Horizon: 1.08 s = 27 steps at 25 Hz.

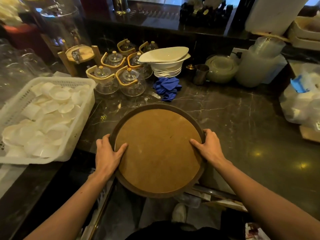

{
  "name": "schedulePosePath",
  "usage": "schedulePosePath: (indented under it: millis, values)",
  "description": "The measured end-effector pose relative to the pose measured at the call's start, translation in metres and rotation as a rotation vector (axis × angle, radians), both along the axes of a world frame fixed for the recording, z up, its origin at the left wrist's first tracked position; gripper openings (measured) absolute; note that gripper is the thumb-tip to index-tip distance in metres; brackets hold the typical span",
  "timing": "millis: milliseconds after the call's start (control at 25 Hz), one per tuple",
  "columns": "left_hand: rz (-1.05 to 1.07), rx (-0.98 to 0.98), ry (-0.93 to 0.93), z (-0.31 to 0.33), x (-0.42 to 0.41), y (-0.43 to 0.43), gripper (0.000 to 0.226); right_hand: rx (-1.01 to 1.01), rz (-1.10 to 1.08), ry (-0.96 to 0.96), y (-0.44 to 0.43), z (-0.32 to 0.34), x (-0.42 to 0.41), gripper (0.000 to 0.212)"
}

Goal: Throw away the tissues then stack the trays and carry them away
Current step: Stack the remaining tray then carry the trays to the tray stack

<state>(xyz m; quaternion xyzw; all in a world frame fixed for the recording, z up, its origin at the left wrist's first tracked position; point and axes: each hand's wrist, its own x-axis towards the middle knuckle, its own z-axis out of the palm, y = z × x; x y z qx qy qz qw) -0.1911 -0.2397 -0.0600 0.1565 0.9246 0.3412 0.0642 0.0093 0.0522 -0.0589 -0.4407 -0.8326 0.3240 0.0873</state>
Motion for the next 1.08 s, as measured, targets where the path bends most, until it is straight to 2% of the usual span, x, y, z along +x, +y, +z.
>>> schedulePosePath:
  millis: [360, 680, 1080]
  values:
    - [0.088, -0.059, -0.01, -0.016, 0.012, 0.009, 0.089, -0.028, 0.111, -0.032, 0.017, -0.009, -0.017, 0.062]
    - [0.03, 0.02, -0.035, -0.019, -0.017, 0.02, 0.08, -0.012, 0.041, -0.071, 0.01, -0.007, -0.039, 0.068]
    - [0.048, -0.033, 0.007, -0.041, -0.032, 0.025, 0.066, 0.016, -0.008, -0.083, 0.008, -0.015, -0.046, 0.072]
